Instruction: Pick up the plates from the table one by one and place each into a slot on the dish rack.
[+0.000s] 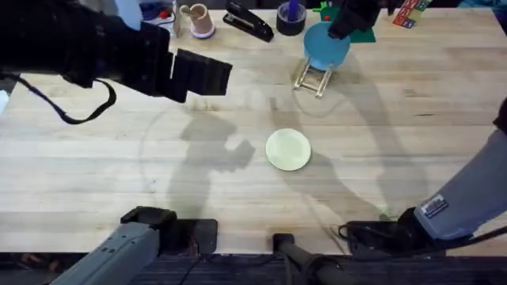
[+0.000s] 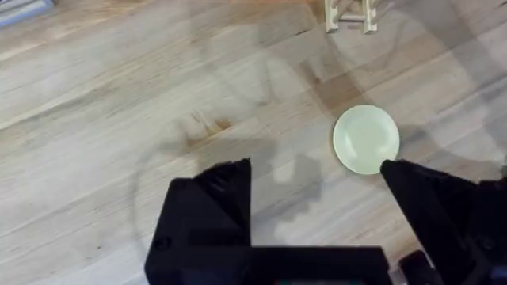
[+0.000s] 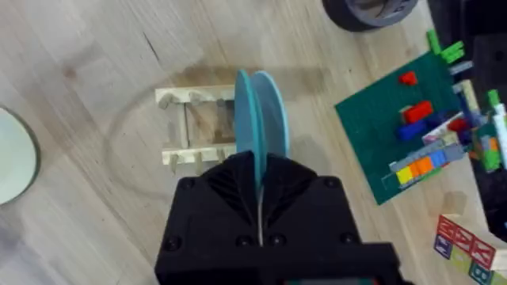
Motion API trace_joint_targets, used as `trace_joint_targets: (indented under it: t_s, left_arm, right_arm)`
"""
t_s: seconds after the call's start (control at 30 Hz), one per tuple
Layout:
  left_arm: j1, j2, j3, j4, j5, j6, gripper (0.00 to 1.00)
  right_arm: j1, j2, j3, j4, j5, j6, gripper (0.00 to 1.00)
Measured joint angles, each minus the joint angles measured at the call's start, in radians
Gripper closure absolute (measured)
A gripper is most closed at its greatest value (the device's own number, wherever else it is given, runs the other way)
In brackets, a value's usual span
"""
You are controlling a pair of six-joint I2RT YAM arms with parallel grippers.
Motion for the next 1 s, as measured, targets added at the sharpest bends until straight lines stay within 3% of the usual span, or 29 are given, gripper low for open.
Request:
trace_joint_targets:
  t_s: [1.0]
  left_arm:
    - [0.000,0.000,0.000,0.000,0.000,0.000,0.006]
  right_arm:
    - [0.000,0.066,0.003,-0.011,0.000,0.005,0.958]
